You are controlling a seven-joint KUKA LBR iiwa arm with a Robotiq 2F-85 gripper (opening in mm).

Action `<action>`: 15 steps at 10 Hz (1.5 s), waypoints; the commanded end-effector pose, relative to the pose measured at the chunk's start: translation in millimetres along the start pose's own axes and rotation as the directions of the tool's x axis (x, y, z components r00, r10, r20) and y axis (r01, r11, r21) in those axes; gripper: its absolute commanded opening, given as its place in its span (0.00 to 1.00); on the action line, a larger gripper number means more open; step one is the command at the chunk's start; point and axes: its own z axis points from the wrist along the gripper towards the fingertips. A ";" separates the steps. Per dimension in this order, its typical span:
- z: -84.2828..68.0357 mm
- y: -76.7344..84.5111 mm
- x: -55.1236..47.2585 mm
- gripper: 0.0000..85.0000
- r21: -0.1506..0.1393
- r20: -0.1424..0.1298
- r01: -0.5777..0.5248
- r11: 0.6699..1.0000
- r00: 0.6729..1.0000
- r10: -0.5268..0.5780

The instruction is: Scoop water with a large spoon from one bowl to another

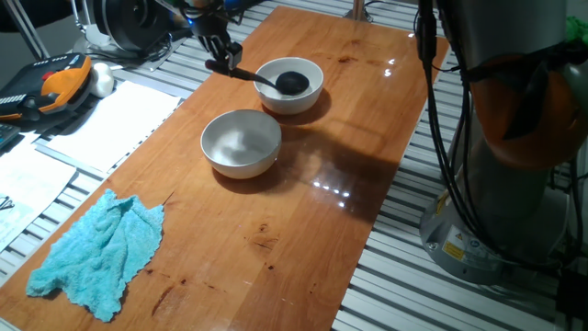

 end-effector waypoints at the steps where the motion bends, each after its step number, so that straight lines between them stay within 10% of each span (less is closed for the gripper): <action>1: -0.6 -0.7 -0.9 0.00 -0.002 0.002 0.011 1.000 1.000 -0.011; 15: -1.7 -4.5 -3.0 0.00 -0.007 0.039 0.055 0.998 0.998 -0.054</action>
